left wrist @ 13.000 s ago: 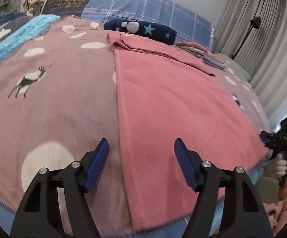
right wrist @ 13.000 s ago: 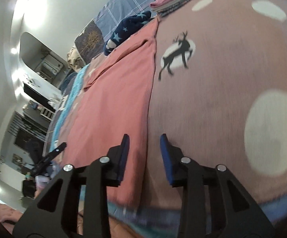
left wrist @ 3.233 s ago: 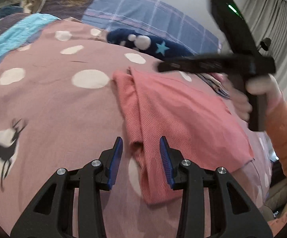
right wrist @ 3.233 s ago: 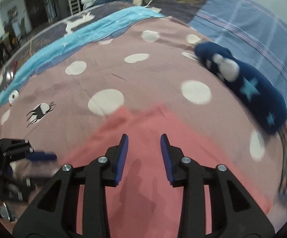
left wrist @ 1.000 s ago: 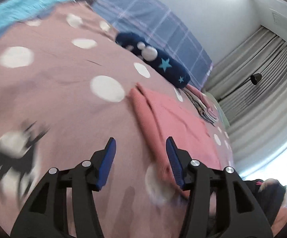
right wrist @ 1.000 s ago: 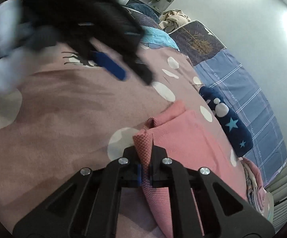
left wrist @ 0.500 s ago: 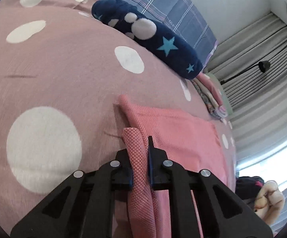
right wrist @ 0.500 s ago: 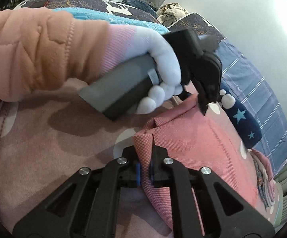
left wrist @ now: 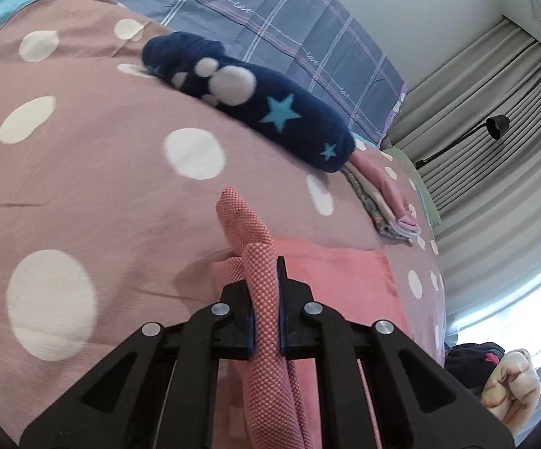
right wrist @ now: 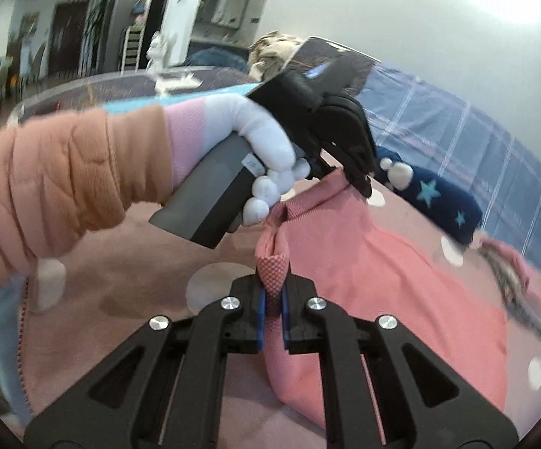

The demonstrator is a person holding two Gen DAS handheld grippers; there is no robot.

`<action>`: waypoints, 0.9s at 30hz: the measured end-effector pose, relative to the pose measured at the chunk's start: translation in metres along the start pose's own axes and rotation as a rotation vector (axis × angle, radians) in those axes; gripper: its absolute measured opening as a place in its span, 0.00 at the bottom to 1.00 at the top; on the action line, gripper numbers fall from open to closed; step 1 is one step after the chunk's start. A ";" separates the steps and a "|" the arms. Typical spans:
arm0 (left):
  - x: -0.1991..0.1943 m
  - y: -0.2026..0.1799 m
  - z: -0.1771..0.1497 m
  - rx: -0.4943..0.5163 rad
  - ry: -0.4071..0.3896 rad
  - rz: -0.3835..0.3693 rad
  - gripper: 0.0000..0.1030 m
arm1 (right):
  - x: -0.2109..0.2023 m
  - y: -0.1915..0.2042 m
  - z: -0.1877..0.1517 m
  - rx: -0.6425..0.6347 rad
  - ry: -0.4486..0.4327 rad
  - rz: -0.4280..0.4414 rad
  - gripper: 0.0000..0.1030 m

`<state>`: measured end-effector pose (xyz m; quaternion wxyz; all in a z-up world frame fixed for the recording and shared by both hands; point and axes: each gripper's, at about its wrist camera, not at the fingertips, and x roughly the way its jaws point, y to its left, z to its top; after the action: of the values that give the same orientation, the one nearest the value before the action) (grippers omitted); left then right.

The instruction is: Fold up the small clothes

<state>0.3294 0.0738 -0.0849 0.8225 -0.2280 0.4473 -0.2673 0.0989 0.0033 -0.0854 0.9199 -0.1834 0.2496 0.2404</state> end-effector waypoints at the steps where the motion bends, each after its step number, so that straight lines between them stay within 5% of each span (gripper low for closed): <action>1: 0.002 -0.010 0.001 0.011 -0.003 0.002 0.08 | -0.006 -0.007 -0.002 0.031 -0.004 0.008 0.06; 9: 0.034 -0.080 0.002 0.079 0.000 0.054 0.07 | -0.043 -0.088 -0.036 0.283 -0.030 0.008 0.06; 21: 0.129 -0.191 -0.015 0.268 0.096 0.090 0.07 | -0.083 -0.181 -0.114 0.558 -0.042 0.015 0.06; 27: 0.167 -0.218 -0.030 0.319 0.159 0.099 0.06 | -0.097 -0.207 -0.155 0.679 -0.028 0.011 0.06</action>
<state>0.3284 -0.2023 -0.0689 0.8224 -0.0506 0.4735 -0.3113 0.0782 -0.2709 -0.1129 0.9305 0.1378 0.3039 0.1511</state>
